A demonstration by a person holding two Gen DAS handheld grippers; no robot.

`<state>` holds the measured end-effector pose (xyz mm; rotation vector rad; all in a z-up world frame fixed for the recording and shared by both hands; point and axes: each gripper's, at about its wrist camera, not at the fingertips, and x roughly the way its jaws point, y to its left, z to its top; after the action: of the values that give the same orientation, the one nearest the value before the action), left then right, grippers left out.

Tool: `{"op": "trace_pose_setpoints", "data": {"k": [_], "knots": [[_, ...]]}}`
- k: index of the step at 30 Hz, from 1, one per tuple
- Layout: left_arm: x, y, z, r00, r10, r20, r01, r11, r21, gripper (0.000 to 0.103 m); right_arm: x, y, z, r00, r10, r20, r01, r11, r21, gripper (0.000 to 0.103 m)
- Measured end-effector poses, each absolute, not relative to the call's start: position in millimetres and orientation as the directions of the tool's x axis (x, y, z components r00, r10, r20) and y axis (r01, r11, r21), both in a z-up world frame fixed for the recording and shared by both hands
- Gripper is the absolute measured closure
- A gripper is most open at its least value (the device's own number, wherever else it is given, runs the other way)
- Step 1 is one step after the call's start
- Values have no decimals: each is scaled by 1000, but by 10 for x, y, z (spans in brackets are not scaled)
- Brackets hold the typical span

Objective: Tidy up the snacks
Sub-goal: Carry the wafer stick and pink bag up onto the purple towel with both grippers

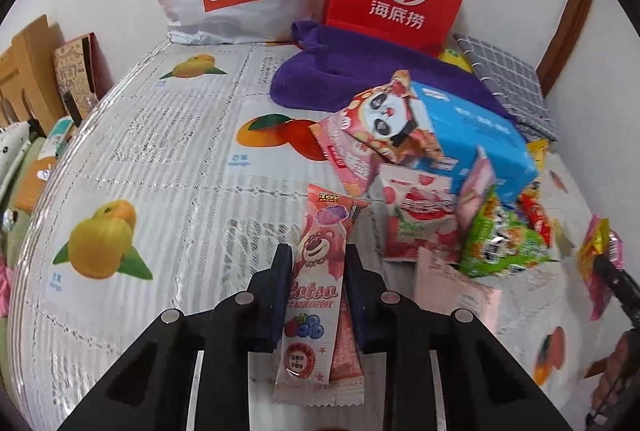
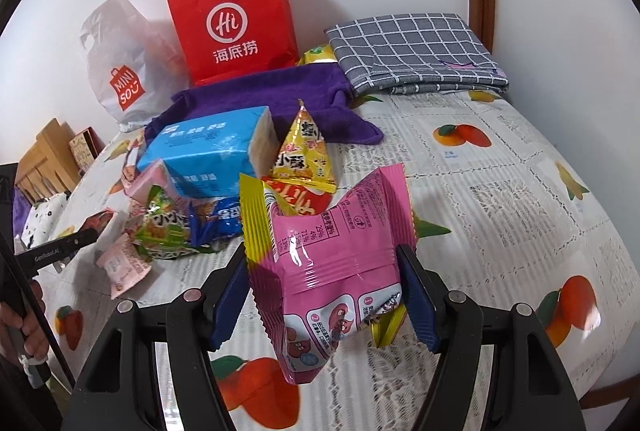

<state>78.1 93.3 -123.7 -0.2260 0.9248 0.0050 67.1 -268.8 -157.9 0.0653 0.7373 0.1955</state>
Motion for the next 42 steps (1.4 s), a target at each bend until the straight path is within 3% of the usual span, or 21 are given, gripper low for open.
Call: {"op": "trace_pose_setpoints", "data": {"k": [21,42], "knots": [[781,448,-576,645,-213,-734,41,969,-244,79,568,-2297,-1059,730,251,-636,-243,965,103,34],[1592,217,-92,656,-300,-692,130,949,-288,79,1554,-1940,-438,746,295,-597,-311,947,80,35]]}}
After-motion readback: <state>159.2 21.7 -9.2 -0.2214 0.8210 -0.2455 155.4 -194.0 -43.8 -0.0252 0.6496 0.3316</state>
